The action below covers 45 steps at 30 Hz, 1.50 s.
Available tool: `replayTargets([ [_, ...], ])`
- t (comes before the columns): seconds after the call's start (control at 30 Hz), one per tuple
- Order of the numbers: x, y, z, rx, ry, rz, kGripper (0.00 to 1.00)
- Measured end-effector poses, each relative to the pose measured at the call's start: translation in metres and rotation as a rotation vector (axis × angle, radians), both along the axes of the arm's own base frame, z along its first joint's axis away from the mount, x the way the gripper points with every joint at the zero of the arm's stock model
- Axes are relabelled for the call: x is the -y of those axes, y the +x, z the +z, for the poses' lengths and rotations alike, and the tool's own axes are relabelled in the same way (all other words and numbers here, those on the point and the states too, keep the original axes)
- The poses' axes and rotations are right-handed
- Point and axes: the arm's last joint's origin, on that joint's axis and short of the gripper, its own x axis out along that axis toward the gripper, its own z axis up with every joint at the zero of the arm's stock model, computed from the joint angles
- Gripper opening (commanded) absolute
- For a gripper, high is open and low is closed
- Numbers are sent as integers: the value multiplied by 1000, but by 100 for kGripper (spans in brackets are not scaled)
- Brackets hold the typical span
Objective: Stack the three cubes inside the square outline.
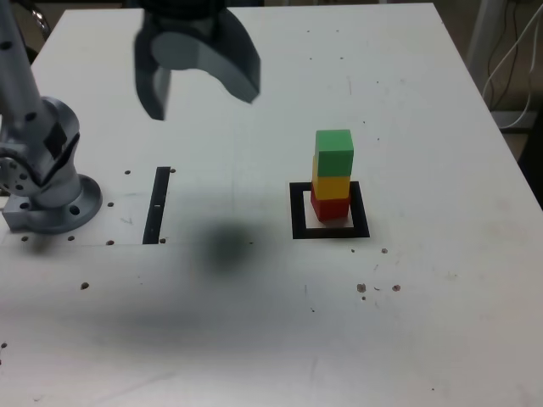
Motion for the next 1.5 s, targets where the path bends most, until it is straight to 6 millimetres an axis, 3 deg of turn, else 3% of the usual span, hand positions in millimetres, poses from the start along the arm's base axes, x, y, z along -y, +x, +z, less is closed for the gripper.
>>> replayTargets([
  [0.17, -7, -41, -17, -56, -6, 4, 99],
  [0.47, -8, -55, -65, -107, -25, 12, 99],
  [0.83, -10, -68, -101, -122, -28, 2, 100],
  [1.5, -12, -70, -109, -100, -13, -8, 100],
])
